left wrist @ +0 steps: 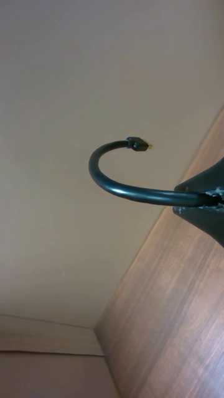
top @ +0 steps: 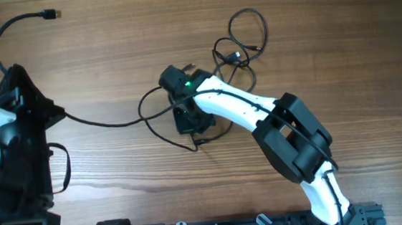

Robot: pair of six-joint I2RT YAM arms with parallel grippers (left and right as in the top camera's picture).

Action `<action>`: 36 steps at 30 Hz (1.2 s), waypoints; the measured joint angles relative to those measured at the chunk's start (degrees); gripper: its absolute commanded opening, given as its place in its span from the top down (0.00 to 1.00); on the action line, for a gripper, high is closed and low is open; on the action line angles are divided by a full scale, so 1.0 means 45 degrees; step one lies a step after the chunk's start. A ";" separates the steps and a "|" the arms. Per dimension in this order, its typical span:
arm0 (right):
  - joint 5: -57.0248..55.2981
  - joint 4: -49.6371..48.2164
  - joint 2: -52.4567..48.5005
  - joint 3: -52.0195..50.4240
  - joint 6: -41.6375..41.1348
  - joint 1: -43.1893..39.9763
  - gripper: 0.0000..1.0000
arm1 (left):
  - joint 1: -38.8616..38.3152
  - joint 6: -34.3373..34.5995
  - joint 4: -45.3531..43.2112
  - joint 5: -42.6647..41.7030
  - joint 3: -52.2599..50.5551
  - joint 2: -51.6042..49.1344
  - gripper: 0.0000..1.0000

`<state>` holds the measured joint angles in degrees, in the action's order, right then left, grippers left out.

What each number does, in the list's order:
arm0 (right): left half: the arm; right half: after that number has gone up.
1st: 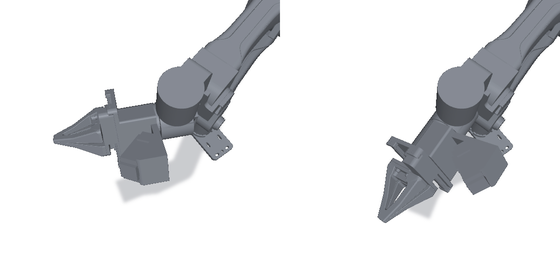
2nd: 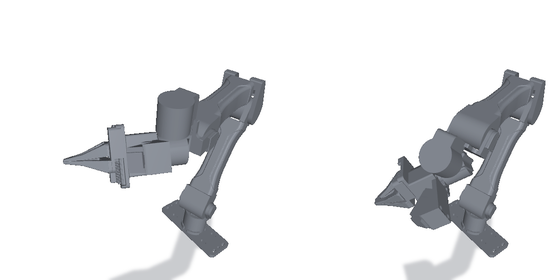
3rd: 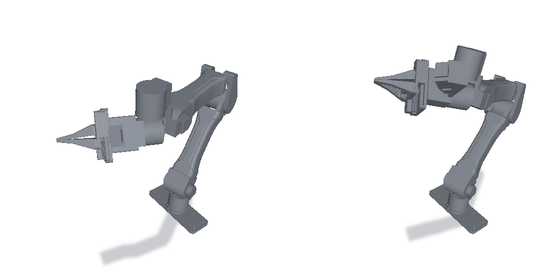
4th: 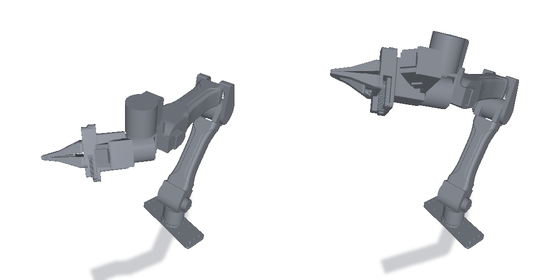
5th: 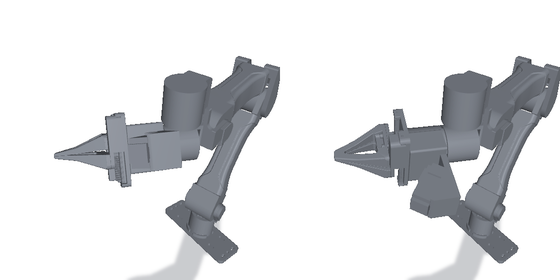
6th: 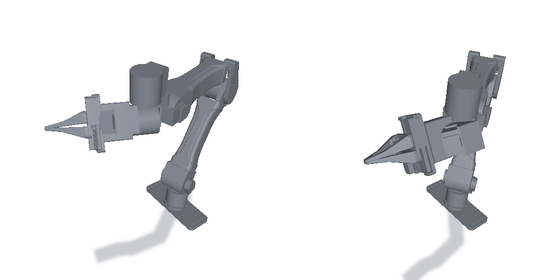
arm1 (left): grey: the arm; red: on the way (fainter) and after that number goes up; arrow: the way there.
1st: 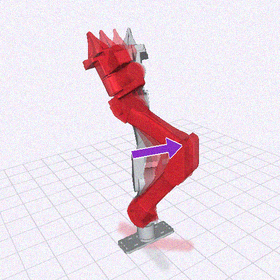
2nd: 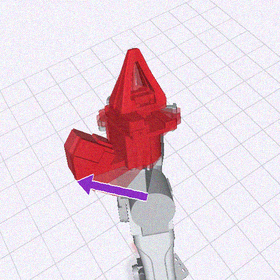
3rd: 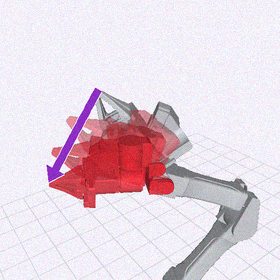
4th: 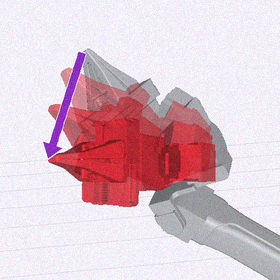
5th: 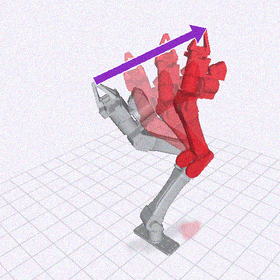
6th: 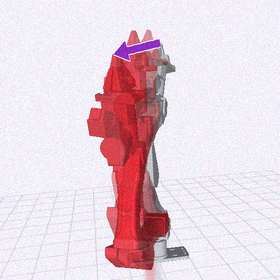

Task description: Untangle cables

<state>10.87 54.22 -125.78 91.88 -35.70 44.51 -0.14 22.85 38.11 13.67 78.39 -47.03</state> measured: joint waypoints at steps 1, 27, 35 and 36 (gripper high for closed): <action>-0.0005 0.0296 0.0024 0.0000 0.0112 -0.0199 0.96 | 0.0000 0.0000 0.0019 0.0000 0.0000 -0.0068 0.96; 0.1379 0.7383 0.3531 0.1166 0.6737 -0.0413 0.96 | 0.0024 0.0000 0.2030 -0.0393 0.0000 -0.3342 0.96; 0.1326 0.7781 0.2016 0.1137 0.6596 -0.0500 0.96 | 0.0024 0.0000 0.2103 -0.0491 0.0000 -0.3400 0.96; 0.1307 0.7645 0.2016 0.1137 0.6489 -0.0583 0.96 | 0.0024 0.0000 0.2113 -0.0573 0.0000 -0.3410 0.96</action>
<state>16.75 88.62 -116.71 96.99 -6.50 41.89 -0.03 22.85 47.62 11.09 78.39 -62.37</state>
